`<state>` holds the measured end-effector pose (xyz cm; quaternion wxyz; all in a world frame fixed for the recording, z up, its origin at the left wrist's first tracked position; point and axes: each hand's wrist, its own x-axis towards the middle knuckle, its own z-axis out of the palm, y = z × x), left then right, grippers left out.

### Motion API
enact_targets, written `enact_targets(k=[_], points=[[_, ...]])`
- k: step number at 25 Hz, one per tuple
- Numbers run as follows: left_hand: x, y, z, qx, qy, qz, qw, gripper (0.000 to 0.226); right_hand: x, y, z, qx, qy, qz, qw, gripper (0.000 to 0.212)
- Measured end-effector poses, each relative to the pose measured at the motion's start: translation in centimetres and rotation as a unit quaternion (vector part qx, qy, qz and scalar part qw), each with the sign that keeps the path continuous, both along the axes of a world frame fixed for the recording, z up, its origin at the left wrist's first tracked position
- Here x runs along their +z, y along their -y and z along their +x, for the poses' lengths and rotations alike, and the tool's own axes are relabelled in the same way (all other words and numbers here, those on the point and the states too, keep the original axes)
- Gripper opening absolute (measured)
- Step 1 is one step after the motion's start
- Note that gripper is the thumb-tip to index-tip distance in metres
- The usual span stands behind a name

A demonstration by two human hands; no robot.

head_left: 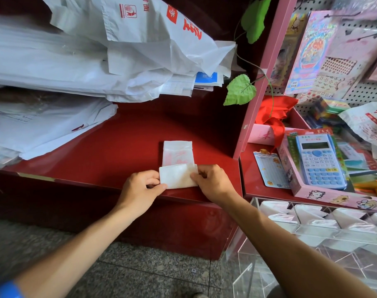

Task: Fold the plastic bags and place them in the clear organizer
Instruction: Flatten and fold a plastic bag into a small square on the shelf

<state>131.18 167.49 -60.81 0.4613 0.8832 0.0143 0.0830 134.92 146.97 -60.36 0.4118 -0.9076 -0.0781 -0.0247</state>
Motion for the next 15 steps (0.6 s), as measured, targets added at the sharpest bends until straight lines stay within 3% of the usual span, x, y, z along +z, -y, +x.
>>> enact_targets(k=[3,8,12,15], points=[[-0.4,0.2,0.3,0.030,-0.013,0.013,0.999,0.010,0.1,-0.7,-0.3,-0.045,0.005,-0.035,0.998,0.042],[0.1,0.9,0.1,0.091,0.003,0.054,0.994,0.019,0.4,-1.3,-0.4,-0.077,-0.007,-0.071,0.995,0.010],[-0.2,0.5,0.1,0.075,0.031,0.087,0.993,0.028,0.5,-1.4,-1.2,-0.034,0.063,-0.151,0.986,0.026],[-1.1,-0.3,0.2,-0.001,0.135,0.201,0.970,0.017,0.5,-1.4,-1.4,0.055,0.122,-0.249,0.959,0.042]])
